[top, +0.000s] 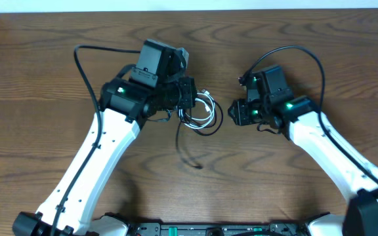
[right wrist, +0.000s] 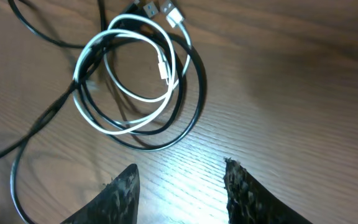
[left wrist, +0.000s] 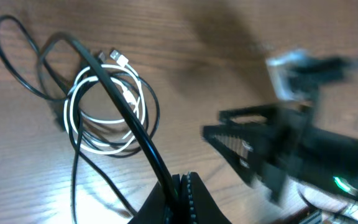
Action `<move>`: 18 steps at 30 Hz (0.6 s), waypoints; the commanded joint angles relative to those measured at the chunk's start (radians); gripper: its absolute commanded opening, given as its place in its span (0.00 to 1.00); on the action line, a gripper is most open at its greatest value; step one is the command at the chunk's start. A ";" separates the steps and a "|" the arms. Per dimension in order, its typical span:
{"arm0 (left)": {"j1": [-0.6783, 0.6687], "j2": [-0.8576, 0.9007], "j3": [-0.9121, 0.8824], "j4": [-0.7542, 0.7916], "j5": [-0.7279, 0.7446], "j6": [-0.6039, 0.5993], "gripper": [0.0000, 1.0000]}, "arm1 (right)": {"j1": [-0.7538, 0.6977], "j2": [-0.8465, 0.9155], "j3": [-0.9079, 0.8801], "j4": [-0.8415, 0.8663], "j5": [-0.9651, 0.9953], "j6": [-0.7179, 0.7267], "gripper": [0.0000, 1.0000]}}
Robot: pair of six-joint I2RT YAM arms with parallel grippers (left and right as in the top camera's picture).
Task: Untangle cables
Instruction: 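Pull the black cable left and the white cable right, separating them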
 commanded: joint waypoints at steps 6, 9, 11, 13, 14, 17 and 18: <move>0.003 -0.039 0.164 -0.032 0.237 0.084 0.07 | 0.010 0.168 -0.003 0.156 -0.183 0.057 0.44; 0.003 -0.060 0.167 -0.013 0.293 0.084 0.07 | 0.024 0.217 -0.003 0.206 -0.183 0.061 0.44; 0.003 -0.081 0.167 0.006 0.312 0.084 0.07 | 0.035 0.250 -0.003 0.230 -0.183 0.061 0.44; 0.004 -0.106 0.167 0.031 0.311 0.084 0.07 | 0.043 0.276 -0.003 0.230 -0.172 0.060 0.38; 0.009 -0.120 0.167 0.045 0.310 0.085 0.07 | 0.048 0.289 -0.003 0.222 -0.167 0.060 0.31; 0.064 -0.167 0.167 0.062 0.290 0.125 0.07 | 0.051 0.311 -0.003 0.154 -0.101 0.060 0.03; 0.093 -0.181 0.167 0.058 0.277 0.126 0.07 | 0.050 0.311 -0.003 0.130 -0.066 0.059 0.01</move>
